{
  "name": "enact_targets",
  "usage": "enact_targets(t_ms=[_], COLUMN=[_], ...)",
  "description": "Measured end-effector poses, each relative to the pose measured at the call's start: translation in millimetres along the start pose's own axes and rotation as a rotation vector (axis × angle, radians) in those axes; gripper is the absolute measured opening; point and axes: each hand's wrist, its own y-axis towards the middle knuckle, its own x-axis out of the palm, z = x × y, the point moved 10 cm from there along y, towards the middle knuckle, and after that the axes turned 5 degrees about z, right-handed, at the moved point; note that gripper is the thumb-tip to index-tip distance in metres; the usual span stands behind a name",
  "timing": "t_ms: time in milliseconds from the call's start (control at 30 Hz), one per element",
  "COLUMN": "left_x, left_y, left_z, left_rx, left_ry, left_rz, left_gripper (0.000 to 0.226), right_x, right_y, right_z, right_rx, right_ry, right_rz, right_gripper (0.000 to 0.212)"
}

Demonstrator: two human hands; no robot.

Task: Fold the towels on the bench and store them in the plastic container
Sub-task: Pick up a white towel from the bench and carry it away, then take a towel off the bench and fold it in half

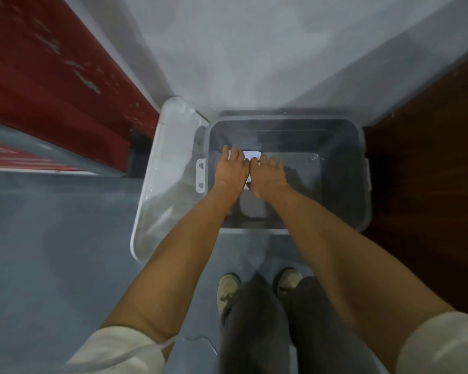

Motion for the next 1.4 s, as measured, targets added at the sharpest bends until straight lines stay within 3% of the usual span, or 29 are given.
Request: enact_targets(t_ms=[200, 367, 700, 900, 1067, 1200, 1300, 1400], left_x=[-103.7, -177.3, -258.1, -275.0, -268.7, -239.6, -213.2, -180.5], left_y=[-116.0, -225.0, -470.7, -645.3, -811.8, -943.9, -1035.0, -1123.5], left_z=[-82.2, -185.1, -380.1, -482.9, -544.8, -580.6, -588.9, -584.4], left_rx=[-0.121, -0.285, -0.657, -0.925, -1.159, -1.332, -1.412, -1.507], left_ry=[-0.212, -0.309, -0.36, -0.404, -0.426, -0.401, -0.384, -0.38], left_rz=[0.009, 0.049, 0.035, 0.037, 0.086, 0.065, 0.017, -0.04], left_gripper=[0.07, 0.049, 0.05, 0.049, 0.04, 0.034, 0.043, 0.038], right_x=[-142.1, -277.5, -459.0, -550.9, -595.5, -598.0, -596.3, -575.7], right_y=[-107.1, -191.8, -354.5, -457.3, -563.8, -654.3, -731.6, -800.5], right_z=[-47.5, -119.0, -303.9, -445.7, -577.3, -679.1, -741.3, -797.5], right_rx=[-0.088, -0.247, -0.528, -0.757, -0.917, -1.073, -1.221, -1.319], right_ry=[0.018, -0.062, -0.113, -0.161, -0.207, -0.255, -0.19, -0.262], right_rz=[0.027, 0.145, 0.222, 0.334, 0.444, 0.431, 0.437, 0.429], right_gripper=[0.061, 0.04, 0.056, 0.046, 0.039, 0.048, 0.052, 0.04])
